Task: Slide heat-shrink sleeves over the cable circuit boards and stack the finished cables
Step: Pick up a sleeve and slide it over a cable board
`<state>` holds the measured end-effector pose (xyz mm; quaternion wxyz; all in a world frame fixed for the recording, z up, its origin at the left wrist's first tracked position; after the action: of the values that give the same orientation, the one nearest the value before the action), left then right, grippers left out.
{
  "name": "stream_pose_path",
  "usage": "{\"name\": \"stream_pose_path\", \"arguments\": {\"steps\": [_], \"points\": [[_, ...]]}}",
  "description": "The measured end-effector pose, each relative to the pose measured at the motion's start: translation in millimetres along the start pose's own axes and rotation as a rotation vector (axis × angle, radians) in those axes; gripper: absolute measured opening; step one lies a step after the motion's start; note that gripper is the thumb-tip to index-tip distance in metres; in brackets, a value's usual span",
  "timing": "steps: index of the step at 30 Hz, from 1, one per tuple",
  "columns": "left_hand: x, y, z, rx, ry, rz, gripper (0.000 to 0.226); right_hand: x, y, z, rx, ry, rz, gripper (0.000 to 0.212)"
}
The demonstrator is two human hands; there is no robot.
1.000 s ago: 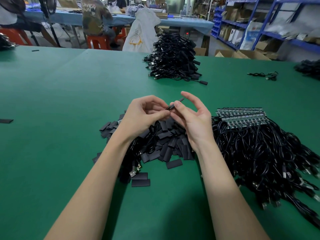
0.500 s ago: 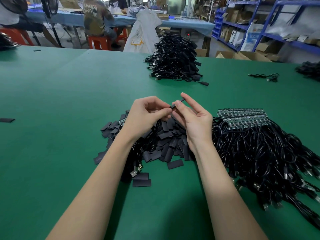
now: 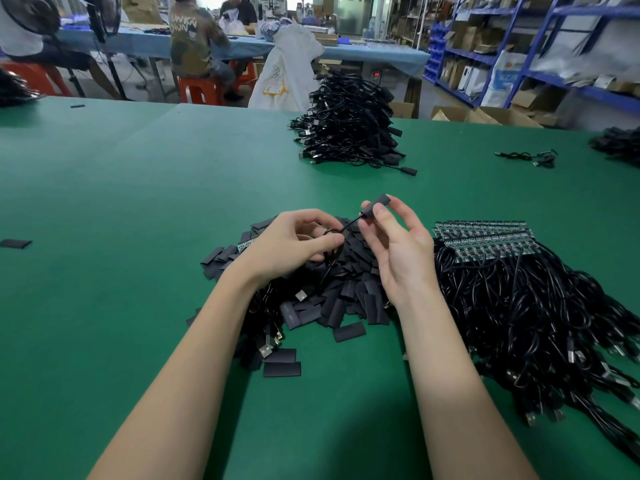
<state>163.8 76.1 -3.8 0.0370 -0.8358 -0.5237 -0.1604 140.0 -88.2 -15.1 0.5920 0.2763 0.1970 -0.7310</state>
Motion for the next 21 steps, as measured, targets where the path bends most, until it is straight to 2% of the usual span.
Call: {"name": "stream_pose_path", "arguments": {"steps": [6,10,15,21], "points": [[2.5,0.4,-7.4,-0.03,-0.102,-0.069,0.008,7.5,2.0,-4.2,-0.076,-0.033,-0.034,0.011],[25.9,6.7,-29.3,-0.108,0.015,-0.24,0.014,11.1,2.3,-8.8,-0.121,-0.17,-0.045,0.011],[54.4,62.6,-51.0,-0.094,0.436,-0.303,0.015,7.6,2.1,-14.4,-0.112,-0.418,-0.032,0.006],[57.9,143.7,-22.3,0.053,0.864,-0.29,0.026,6.3,3.2,-18.9,-0.126,-0.469,-0.005,0.007]]}}
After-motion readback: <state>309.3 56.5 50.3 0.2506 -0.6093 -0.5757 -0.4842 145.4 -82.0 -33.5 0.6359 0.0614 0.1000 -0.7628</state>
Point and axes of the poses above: each hand's wrist, its own y-axis towards the middle knuckle, its own x-axis out of the back of the hand, z = x × y, the point moved 10 cm from there along y, towards the middle knuckle, and after that the axes turned 5 degrees about z, right-handed, at the moved point
